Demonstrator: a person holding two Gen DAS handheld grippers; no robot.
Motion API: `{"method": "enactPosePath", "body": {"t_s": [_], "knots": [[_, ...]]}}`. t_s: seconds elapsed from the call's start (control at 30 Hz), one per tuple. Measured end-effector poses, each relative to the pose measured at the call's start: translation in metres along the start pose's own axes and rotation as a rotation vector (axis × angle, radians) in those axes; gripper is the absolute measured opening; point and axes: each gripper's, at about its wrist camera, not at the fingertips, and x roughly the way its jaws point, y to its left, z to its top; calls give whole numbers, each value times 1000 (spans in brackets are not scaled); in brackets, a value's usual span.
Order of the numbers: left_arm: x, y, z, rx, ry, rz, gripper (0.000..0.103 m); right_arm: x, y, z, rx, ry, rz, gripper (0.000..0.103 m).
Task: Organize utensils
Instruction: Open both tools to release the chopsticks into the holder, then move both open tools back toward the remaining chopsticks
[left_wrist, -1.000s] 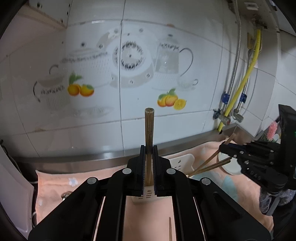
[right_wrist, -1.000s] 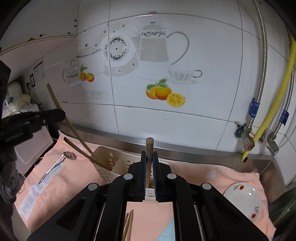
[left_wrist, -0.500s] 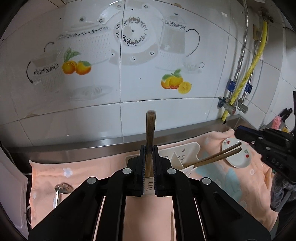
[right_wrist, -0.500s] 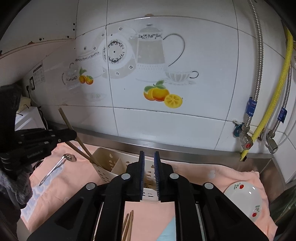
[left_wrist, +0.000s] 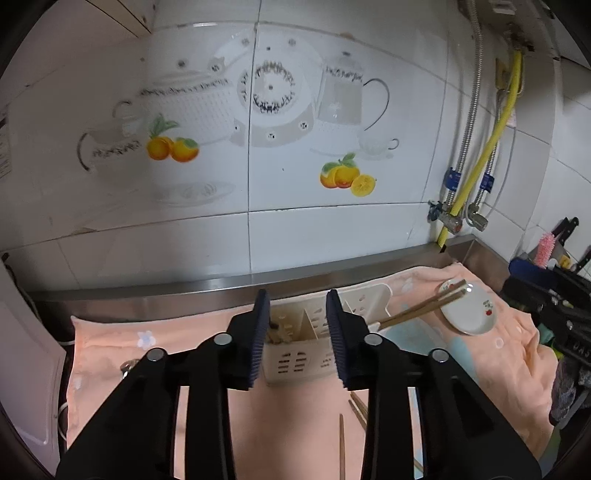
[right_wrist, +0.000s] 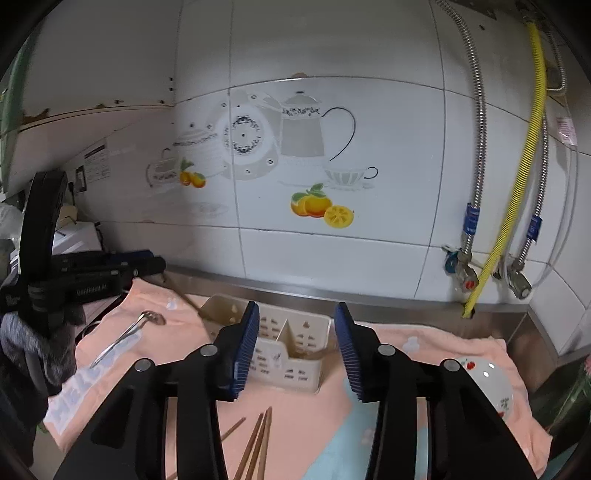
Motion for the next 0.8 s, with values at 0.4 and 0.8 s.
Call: {"method": "enactPosePath", "body": {"t_s": [0.4,0.8], "knots": [[-55,-5,-84,-5,6,-17,64,-29,25,-102,-17,88,38,44],[-50,1,-171,-39,121,7,79,-21,38,-197,-7,210,20,49]]}}
